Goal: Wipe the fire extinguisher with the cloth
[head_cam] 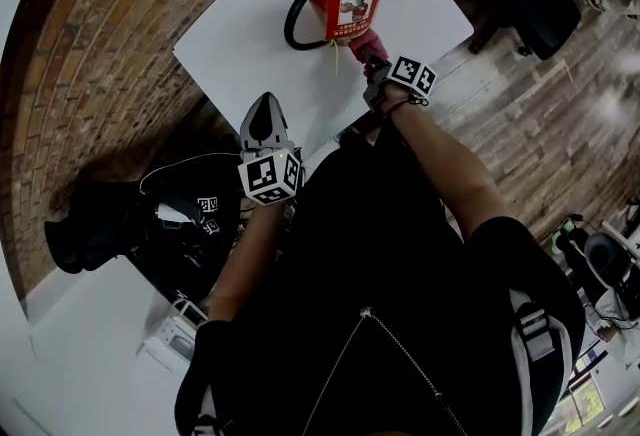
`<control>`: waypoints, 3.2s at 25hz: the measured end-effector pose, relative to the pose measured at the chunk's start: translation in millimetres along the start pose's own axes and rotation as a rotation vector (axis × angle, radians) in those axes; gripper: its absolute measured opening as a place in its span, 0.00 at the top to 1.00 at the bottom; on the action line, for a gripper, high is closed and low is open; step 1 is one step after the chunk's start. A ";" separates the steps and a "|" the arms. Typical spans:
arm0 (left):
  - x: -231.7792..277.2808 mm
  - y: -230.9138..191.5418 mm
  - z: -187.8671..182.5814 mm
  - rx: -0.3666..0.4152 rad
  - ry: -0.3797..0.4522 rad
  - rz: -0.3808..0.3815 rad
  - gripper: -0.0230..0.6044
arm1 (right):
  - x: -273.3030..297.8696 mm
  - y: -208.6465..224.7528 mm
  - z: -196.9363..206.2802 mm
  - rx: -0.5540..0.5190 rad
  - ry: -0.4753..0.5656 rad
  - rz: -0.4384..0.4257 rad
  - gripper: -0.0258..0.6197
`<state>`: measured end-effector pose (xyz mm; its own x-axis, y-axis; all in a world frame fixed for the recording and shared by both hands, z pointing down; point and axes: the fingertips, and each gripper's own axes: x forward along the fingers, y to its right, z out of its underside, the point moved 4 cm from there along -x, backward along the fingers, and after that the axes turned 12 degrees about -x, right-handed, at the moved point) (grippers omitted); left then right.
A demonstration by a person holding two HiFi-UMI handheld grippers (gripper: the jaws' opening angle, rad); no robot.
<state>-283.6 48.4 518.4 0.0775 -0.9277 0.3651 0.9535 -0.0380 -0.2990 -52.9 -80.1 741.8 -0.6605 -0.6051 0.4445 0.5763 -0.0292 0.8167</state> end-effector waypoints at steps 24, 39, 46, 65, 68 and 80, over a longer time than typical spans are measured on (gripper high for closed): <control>-7.2 -11.4 18.8 0.008 -0.056 -0.034 0.96 | 23.3 44.1 38.7 0.157 -0.020 0.131 0.78; -18.5 -20.1 14.3 0.005 -0.037 -0.053 0.95 | 20.6 1.7 38.1 0.211 0.098 0.045 0.78; -17.4 -12.5 14.0 -0.008 -0.021 -0.034 0.96 | -3.3 -33.7 21.8 0.190 0.120 -0.043 0.78; -7.8 -7.0 15.3 -0.043 -0.007 -0.005 0.96 | -52.0 -113.5 -13.4 0.143 0.156 -0.202 0.78; -7.9 -7.9 15.4 -0.047 -0.006 -0.005 0.95 | -57.9 -126.5 -16.7 0.139 0.160 -0.234 0.78; -11.3 -11.9 12.5 -0.055 0.010 -0.012 0.96 | -86.4 -171.5 -37.6 0.066 0.232 -0.352 0.78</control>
<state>-292.1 63.9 528.9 0.0630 -0.9309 0.3598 0.9370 -0.0689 -0.3425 -76.5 -52.7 549.5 -0.6811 -0.7307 0.0460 0.2982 -0.2195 0.9289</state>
